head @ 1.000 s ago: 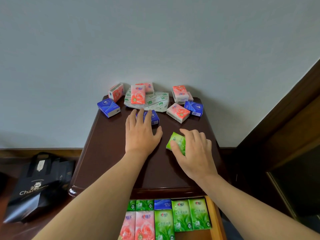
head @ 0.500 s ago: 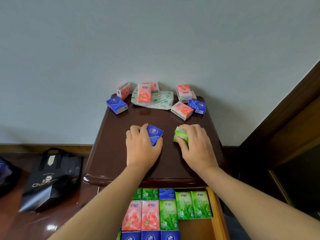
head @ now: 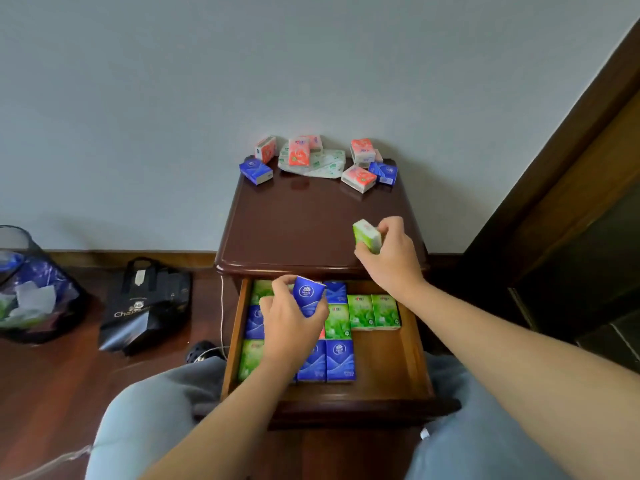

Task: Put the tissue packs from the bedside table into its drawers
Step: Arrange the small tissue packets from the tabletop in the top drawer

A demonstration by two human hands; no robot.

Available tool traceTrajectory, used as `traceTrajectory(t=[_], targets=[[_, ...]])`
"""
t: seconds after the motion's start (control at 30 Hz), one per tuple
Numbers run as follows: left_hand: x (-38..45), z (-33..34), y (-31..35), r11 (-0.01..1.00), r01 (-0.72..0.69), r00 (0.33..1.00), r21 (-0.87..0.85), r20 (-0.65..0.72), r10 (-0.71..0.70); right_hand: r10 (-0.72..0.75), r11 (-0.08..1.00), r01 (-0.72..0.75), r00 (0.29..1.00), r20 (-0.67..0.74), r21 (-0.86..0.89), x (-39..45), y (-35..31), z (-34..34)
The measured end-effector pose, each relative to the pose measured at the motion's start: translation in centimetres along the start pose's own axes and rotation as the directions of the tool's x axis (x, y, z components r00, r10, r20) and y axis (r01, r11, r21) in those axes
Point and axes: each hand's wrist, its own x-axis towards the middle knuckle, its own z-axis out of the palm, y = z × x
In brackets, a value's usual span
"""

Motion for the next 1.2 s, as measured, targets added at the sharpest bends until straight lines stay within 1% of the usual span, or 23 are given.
traceTrajectory(t=[0.07, 0.13, 0.2, 0.27, 0.3, 0.37, 0.43, 0.5, 0.6, 0.73, 0.8, 0.93, 1.1, 1.2], targets=[[-2.2, 0.4, -0.9, 0.999, -0.005, 1.0, 0.047, 0.03, 0.004, 0.138, 0.988, -0.138, 0.99, 0.012, 0.066, -3.4, 0.6, -0.5], [-4.0, 0.6, -1.4, 0.999, -0.018, 0.998, 0.032, 0.063, 0.016, 0.263, 0.956, -0.269, 0.963, 0.067, 0.118, -6.6, 1.4, -0.6], [-5.5, 0.6, -1.4, 0.998, -0.02, 0.995, -0.065, 0.092, 0.026, 0.403, 0.894, -0.422, 0.904, 0.142, 0.149, -9.2, 2.2, -0.2], [-6.4, 0.7, -1.4, 0.991, -0.045, 0.992, -0.125, 0.113, 0.059, 0.527, 0.831, -0.552, 0.82, 0.224, 0.07, -11.2, 3.0, 0.4], [-6.7, 0.7, -1.4, 0.991, -0.059, 0.989, -0.122, 0.125, 0.074, 0.565, 0.803, -0.595, 0.778, 0.274, 0.034, -12.1, 3.3, 0.8], [-7.0, 0.4, -1.6, 0.992, -0.099, 0.985, -0.081, 0.135, 0.109, 0.603, 0.754, -0.657, 0.707, 0.369, 0.028, -13.3, 3.9, 1.5], [-7.0, 0.2, -1.9, 0.992, -0.113, 0.983, -0.051, 0.137, 0.119, 0.634, 0.708, -0.705, 0.658, 0.406, 0.036, -13.7, 4.2, 2.2], [-6.9, -0.1, -2.2, 0.993, -0.097, 0.984, -0.06, 0.147, 0.105, 0.658, 0.682, -0.731, 0.628, 0.414, 0.025, -13.5, 4.6, 2.8], [-6.7, -0.4, -2.7, 0.99, -0.099, 0.98, -0.102, 0.16, 0.115, 0.665, 0.688, -0.725, 0.637, 0.39, 0.012, -13.1, 5.2, 3.6], [-6.6, -0.7, -2.9, 0.981, -0.073, 0.977, -0.181, 0.183, 0.106, 0.709, 0.658, -0.751, 0.643, 0.29, 0.055, -13.0, 5.3, 4.2], [-6.5, -0.7, -2.9, 0.977, -0.054, 0.977, -0.208, 0.191, 0.095, 0.716, 0.655, -0.752, 0.647, 0.262, 0.068, -13.0, 5.6, 4.6], [-6.5, -0.6, -3.0, 0.97, -0.05, 0.979, -0.24, 0.18, 0.095, 0.706, 0.691, -0.722, 0.671, 0.228, -0.013, -12.9, 6.2, 5.3], [-6.5, -0.6, -3.2, 0.956, -0.041, 0.982, -0.292, 0.167, 0.093, 0.71, 0.698, -0.713, 0.679, 0.186, -0.059, -12.9, 6.8, 5.7], [-6.4, -0.5, -3.2, 0.952, -0.034, 0.983, -0.305, 0.16, 0.086, 0.698, 0.715, -0.691, 0.699, 0.158, -0.103, -13.0, 6.8, 5.7]])
